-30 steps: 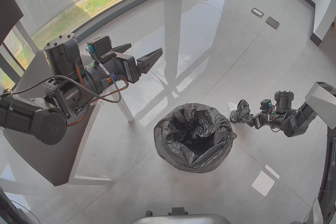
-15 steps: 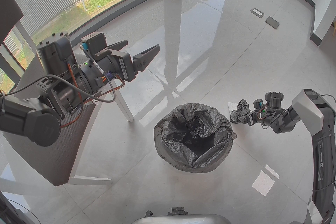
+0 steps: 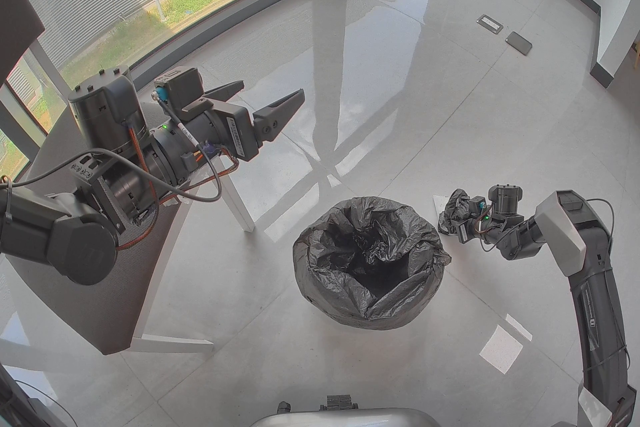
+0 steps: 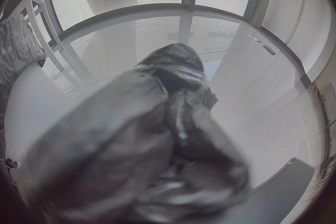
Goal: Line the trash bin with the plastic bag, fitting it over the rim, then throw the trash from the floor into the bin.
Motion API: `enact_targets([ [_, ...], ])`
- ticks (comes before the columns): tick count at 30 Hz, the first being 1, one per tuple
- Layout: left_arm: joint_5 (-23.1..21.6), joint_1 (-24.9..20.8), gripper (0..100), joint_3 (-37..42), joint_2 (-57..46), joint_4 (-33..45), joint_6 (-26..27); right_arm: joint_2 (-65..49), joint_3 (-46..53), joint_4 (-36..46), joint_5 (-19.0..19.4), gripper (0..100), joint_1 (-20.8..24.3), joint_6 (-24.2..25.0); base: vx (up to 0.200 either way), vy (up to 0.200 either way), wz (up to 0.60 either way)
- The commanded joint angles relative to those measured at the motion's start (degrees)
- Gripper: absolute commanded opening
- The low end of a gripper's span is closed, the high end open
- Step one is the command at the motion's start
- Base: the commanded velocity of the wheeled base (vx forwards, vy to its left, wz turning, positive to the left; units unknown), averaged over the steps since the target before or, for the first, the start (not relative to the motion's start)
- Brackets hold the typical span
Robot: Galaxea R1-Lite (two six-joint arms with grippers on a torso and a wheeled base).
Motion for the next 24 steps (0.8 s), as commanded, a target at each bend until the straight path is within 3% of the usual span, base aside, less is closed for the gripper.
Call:
enact_targets([
  [1,-0.10,-0.01,100,0.65,0.10,-0.22,-0.06,-1.96,5.26,-3.44,0.02,0,-0.01,-0.38,0.000,0.000,0.00],
  [8,-0.18,-0.01,100,1.88,-0.34,-0.93,-0.50,-19.27,24.86,-12.49,0.46,0,-0.62,-0.65,0.000,0.000,0.00],
  [13,-0.10,0.52,100,3.55,-0.43,-3.04,-1.03,-34.83,38.57,-20.67,1.07,0,1.49,-3.37,0.000,0.000,0.00],
  [18,-0.10,0.78,100,4.78,-0.87,-4.35,-1.03,-47.93,46.48,-23.57,1.86,0,9.75,-3.81,0.000,0.000,0.00],
  [24,-0.10,0.78,100,5.31,-2.01,-4.53,-1.03,-54.08,50.88,-26.29,1.69,0,21.18,-3.37,0.000,0.000,0.00],
])
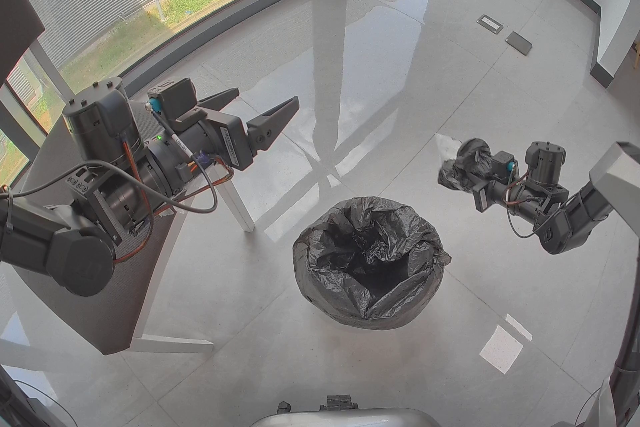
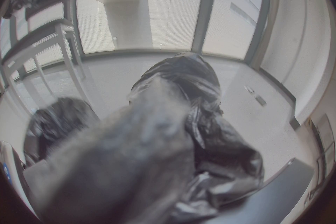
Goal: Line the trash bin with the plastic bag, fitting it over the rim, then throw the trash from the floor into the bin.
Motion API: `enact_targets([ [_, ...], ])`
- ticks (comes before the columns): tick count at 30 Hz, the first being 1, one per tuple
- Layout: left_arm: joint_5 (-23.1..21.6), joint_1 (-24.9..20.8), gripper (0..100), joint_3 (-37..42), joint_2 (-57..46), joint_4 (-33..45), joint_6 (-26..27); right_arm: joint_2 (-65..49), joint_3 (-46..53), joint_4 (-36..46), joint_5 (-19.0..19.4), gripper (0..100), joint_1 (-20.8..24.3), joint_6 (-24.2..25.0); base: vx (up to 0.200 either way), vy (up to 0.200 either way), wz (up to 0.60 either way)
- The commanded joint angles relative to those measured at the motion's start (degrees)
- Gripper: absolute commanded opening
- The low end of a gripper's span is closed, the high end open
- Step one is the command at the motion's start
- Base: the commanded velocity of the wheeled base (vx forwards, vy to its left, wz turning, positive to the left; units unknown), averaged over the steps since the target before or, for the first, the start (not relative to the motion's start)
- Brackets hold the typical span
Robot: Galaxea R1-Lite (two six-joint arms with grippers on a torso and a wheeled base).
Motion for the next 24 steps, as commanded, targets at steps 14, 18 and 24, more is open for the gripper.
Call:
enact_targets([
  [14,-0.34,0.25,100,4.90,-1.00,-4.73,-0.24,-8.05,14.97,-7.41,0.19,0,20.93,2.10,0.000,0.000,0.00],
  [18,-0.25,0.16,100,5.87,-1.62,-4.90,-1.55,-1.64,15.06,-8.64,0.01,0,21.55,2.10,0.000,0.000,0.00],
  [24,-0.34,0.42,100,6.75,-1.88,-6.57,-2.08,3.55,14.88,-11.54,-0.08,0,21.81,2.01,0.000,0.000,0.00],
])
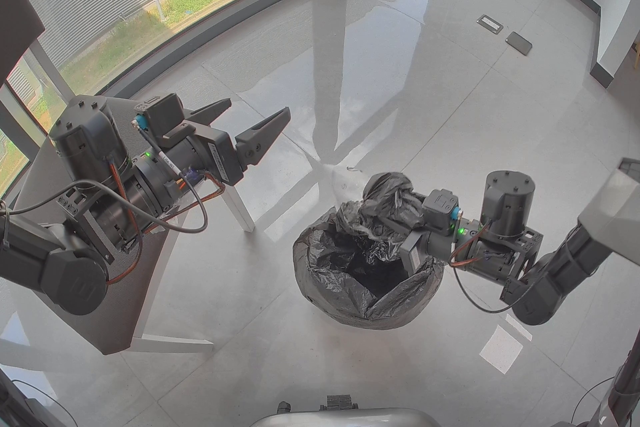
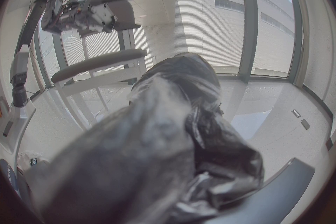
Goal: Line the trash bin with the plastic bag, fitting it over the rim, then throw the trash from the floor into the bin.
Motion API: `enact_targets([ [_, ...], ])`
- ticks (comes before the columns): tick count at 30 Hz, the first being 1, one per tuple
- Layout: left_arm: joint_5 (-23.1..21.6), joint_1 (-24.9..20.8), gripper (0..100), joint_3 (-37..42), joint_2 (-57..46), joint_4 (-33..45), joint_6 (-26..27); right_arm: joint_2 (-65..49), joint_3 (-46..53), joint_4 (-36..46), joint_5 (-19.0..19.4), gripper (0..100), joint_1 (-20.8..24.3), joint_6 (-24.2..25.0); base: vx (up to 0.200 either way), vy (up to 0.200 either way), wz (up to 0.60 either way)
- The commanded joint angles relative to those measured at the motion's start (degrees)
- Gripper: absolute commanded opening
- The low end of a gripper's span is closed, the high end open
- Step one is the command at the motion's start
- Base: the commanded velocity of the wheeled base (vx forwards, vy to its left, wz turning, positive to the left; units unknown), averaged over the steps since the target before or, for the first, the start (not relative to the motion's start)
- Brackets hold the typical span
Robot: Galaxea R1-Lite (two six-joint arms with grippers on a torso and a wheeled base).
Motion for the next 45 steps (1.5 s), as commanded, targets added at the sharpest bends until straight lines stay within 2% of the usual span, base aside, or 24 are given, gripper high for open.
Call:
enact_targets([
  [1,-0.15,0.24,100,0.89,-0.28,-1.32,-0.28,6.19,0.56,-0.70,-0.08,0,0.61,-0.06,0.000,0.000,0.00],
  [14,-0.23,0.15,100,1.50,0.33,-1.58,-0.36,8.83,2.84,-0.61,-0.08,0,-0.53,-0.50,0.000,0.000,0.00],
  [24,-0.15,0.24,100,1.68,-0.19,-1.58,-0.36,13.93,-4.81,6.51,0.01,0,-4.05,-2.08,0.000,0.000,0.00],
  [29,-0.23,1.21,100,1.86,0.07,-1.58,-0.80,15.95,-8.50,8.00,-0.08,0,-4.05,-2.17,0.000,0.000,0.00],
  [38,-0.23,1.56,100,2.65,-0.19,-1.67,-0.80,19.02,-16.49,15.47,-0.08,0,-3.43,-2.70,0.000,0.000,0.00],
  [45,-0.23,1.65,100,3.88,-0.28,-3.08,-0.89,20.96,-19.13,17.14,-0.08,0,-3.17,-2.96,0.000,0.000,0.00],
])
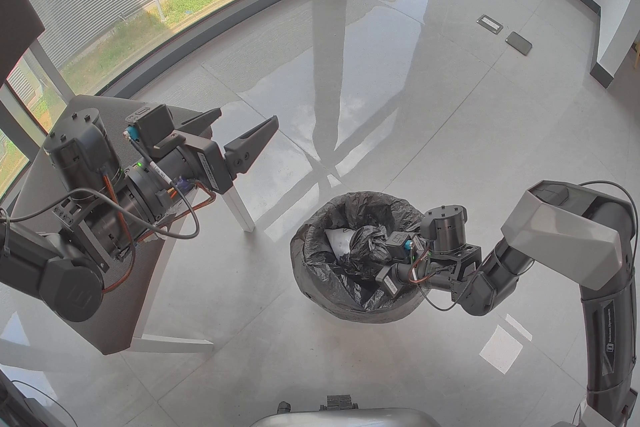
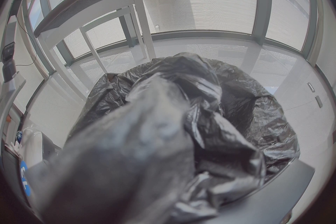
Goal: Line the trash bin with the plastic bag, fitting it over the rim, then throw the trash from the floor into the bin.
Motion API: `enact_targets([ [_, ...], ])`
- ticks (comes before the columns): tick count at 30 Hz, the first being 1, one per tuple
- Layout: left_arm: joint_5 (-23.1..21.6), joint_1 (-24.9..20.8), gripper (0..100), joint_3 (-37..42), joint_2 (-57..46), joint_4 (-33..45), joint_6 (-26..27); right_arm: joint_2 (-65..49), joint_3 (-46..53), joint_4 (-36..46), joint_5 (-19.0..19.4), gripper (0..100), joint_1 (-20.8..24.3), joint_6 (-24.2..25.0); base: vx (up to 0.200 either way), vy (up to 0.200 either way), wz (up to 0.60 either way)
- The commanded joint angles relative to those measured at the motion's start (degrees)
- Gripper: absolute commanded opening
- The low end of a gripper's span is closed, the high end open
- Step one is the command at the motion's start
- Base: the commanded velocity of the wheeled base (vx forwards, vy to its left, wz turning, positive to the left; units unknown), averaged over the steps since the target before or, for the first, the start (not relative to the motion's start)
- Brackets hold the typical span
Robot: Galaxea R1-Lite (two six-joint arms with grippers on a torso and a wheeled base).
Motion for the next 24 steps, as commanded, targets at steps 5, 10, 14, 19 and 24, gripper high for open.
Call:
enact_targets([
  [5,-0.08,0.14,100,1.05,0.31,-3.45,-0.81,1.31,-0.91,0.37,0.01,100,0.46,-1.29,0.000,0.000,0.00],
  [10,-0.17,0.49,100,1.13,0.40,-3.54,-0.81,-0.45,-0.21,0.28,0.01,100,0.72,-1.55,0.000,0.000,0.00],
  [14,-0.25,0.49,100,1.05,0.14,-3.54,-0.81,-3.53,1.37,0.46,0.01,100,0.90,-1.73,0.000,0.000,0.00],
  [19,-0.25,0.49,100,1.05,-0.65,-3.45,-0.81,-7.22,3.31,0.81,0.01,100,0.81,-1.81,0.000,0.000,0.00],
  [24,-0.17,0.49,100,1.05,-2.15,-3.27,-0.81,-12.05,5.94,1.08,-0.17,100,0.81,-1.81,0.000,0.000,0.00],
])
